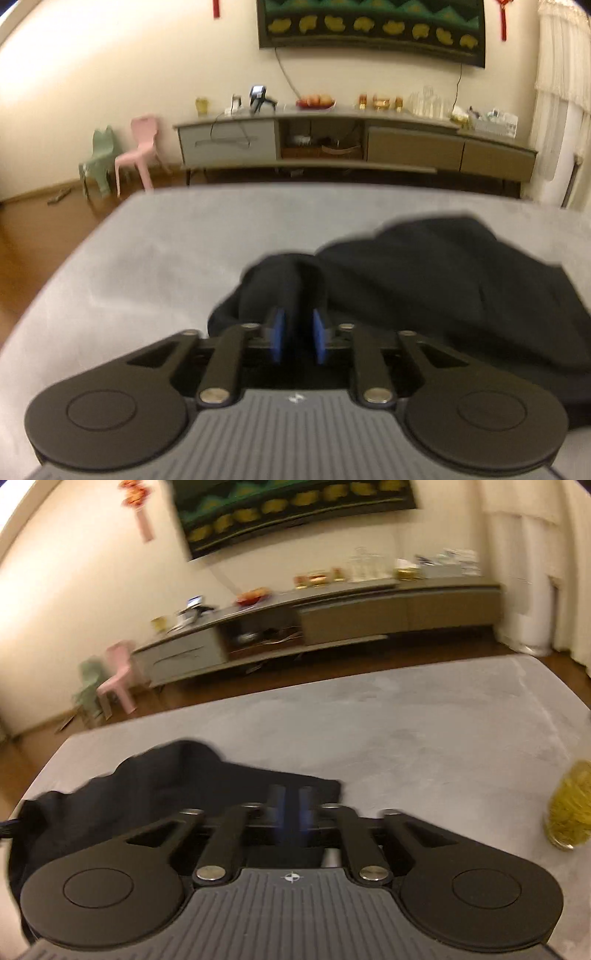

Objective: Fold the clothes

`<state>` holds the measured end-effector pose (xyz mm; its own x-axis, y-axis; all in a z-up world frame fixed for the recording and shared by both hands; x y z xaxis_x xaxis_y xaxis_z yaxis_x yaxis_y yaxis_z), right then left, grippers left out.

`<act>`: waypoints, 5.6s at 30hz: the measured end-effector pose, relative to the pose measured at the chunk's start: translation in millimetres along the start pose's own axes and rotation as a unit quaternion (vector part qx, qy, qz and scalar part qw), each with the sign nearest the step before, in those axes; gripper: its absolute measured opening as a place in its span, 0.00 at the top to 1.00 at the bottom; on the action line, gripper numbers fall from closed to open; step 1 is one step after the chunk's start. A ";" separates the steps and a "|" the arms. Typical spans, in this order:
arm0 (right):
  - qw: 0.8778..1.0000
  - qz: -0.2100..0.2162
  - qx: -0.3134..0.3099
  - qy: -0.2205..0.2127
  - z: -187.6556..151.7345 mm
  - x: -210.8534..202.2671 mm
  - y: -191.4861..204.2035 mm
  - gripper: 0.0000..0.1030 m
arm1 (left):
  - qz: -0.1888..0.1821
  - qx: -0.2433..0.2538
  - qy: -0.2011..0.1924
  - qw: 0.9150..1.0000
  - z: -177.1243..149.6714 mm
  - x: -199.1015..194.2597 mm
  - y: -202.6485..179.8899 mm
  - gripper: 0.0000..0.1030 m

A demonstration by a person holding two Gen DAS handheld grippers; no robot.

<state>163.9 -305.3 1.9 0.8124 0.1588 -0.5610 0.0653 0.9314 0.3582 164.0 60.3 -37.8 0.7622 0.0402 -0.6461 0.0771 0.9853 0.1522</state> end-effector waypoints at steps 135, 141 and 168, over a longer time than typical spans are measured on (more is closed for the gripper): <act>0.944 -0.188 -0.227 -0.146 64.2 -2.2 45.0 1.00 | -0.030 -0.199 -0.104 0.974 74.6 14.2 201.8 0.95; 0.870 -0.184 -0.365 -0.274 109.6 -61.2 151.3 1.00 | 0.018 -0.244 -0.164 0.956 71.0 -37.9 250.9 0.95; 0.966 -0.139 -0.216 0.027 -37.7 46.9 69.7 0.93 | 0.016 -0.239 0.018 0.971 20.7 47.2 241.3 0.76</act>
<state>184.7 -220.6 -27.5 0.7667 -0.1107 -0.6324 0.0194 0.9886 -0.1496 231.8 296.5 -16.1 0.7350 0.0687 -0.6746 -0.2599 0.9474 -0.1868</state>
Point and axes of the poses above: each gripper's, at about its wrist camera, not at the fingertips, and x roughly the way its jaws point, y to its left, z to its top, the point moved 9 cm from there along x, roughly the way its jaws point, and after that the axes turned 7 degrees about x, right-handed, at the moved point
